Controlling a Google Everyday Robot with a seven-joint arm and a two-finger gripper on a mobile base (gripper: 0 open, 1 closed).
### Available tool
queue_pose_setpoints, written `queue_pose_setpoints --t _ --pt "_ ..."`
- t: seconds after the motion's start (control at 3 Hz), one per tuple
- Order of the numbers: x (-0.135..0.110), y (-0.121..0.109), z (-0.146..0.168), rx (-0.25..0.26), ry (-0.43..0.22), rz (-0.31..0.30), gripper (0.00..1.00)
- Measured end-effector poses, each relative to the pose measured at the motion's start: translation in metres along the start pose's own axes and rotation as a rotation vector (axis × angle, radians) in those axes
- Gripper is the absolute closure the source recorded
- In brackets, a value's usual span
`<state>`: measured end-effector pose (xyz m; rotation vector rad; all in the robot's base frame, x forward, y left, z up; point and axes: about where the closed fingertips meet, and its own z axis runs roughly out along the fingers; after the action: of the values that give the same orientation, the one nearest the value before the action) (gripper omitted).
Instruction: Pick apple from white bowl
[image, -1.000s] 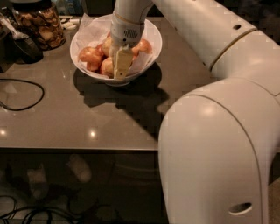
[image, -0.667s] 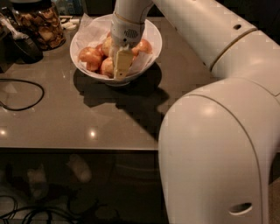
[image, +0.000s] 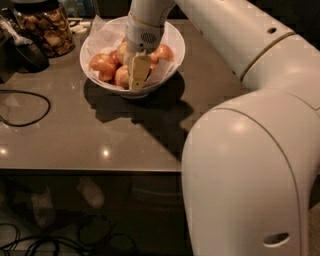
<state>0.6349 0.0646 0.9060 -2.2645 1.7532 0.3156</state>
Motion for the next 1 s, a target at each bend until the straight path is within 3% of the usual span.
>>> queue_pose_setpoints --t 0.33,1.0 --pt "-0.0029 0.0 -0.0135 0.031 0.001 0.004 1.0" --pt "-0.0082 0.0001 -0.0201 0.043 0.005 -0.007 1.0"
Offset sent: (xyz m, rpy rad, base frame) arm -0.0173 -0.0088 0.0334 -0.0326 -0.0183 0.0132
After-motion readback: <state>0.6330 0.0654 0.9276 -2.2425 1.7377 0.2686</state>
